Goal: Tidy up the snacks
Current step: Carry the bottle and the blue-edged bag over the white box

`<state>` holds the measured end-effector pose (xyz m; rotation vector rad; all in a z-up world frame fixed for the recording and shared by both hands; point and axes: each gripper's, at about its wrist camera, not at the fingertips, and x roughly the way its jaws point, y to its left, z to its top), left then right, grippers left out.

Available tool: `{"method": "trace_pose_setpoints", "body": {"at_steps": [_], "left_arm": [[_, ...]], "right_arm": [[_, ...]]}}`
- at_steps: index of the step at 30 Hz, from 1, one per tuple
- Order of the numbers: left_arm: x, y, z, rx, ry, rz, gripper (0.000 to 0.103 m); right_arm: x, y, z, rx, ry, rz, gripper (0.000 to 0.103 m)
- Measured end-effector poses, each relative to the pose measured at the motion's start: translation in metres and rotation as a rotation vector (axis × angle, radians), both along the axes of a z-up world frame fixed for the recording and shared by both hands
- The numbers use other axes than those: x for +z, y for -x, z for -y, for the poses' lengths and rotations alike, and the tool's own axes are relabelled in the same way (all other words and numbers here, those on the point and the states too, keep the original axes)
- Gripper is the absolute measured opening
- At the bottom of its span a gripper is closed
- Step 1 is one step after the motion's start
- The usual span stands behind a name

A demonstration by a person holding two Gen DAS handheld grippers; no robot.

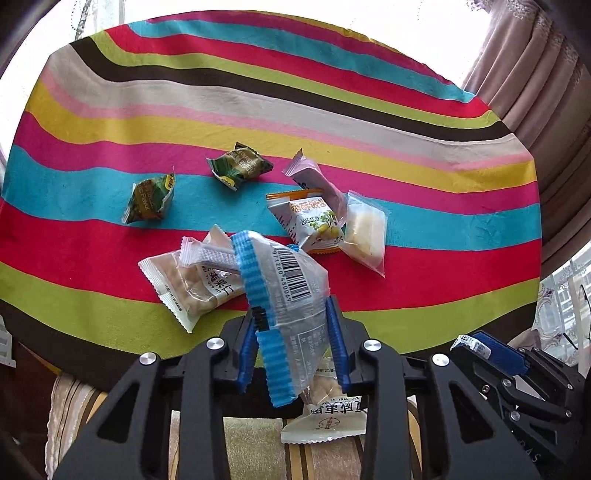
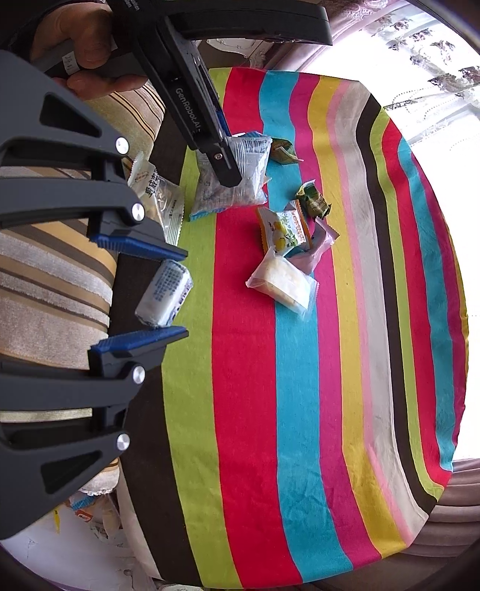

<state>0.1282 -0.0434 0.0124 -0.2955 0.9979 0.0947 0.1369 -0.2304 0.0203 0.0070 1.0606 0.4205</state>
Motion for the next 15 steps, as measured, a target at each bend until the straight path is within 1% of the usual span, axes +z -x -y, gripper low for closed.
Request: {"method": "trace_pose_setpoints", "body": {"at_steps": [5, 12, 15], "left_arm": [[0.003, 0.003, 0.01, -0.004, -0.032, 0.003, 0.028], [0.017, 0.008, 0.029, -0.017, -0.091, 0.034, 0.028], [0.021, 0.01, 0.039, -0.034, -0.099, 0.043, 0.028]], "right_arm": [[0.004, 0.004, 0.012, -0.017, -0.013, 0.011, 0.037], [0.007, 0.008, 0.031, -0.047, -0.028, 0.024, 0.036], [0.009, 0.01, 0.037, -0.059, -0.028, 0.033, 0.036]]}}
